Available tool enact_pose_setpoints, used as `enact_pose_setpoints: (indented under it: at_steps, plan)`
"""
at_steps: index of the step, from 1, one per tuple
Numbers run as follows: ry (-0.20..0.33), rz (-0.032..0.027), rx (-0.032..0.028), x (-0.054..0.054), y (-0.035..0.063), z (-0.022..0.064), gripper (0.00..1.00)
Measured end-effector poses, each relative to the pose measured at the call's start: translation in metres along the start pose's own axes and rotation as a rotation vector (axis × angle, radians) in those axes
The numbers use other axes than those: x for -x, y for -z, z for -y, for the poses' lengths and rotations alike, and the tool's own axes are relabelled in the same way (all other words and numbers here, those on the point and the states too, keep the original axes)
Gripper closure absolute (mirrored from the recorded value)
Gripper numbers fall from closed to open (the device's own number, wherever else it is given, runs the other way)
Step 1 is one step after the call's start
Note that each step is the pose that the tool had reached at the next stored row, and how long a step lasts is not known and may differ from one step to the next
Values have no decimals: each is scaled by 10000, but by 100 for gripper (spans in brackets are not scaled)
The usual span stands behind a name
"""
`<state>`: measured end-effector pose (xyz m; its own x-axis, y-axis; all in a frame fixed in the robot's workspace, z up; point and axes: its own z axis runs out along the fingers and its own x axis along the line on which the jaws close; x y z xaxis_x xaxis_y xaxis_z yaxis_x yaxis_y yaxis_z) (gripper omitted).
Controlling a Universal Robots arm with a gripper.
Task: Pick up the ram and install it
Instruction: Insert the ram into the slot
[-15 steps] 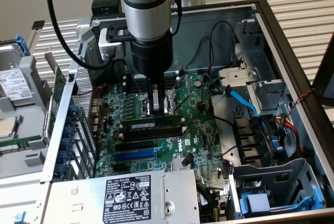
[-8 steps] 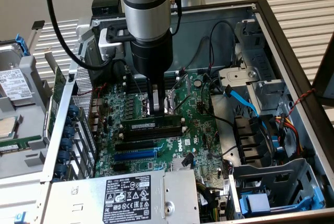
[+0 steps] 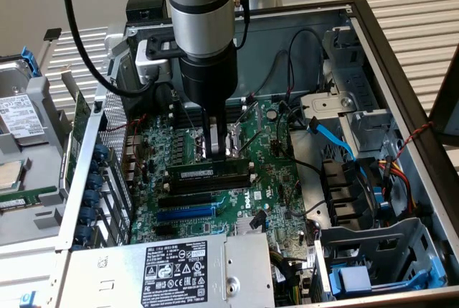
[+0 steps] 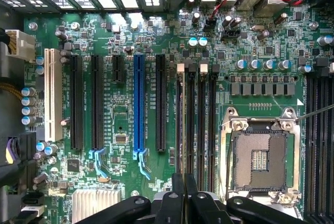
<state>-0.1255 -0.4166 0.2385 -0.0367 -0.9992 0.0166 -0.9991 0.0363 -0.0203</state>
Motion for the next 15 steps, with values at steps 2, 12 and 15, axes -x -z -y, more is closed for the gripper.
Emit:
enact_pose_setpoints:
  at_steps: [2, 12, 15]
  plan:
    - [1, -1, 1, 0, -5, -1, 88]
    - [0, -2, -18, 0, -23, -5, 88]
    - [0, -1, -30, 0, -29, -4, 88]
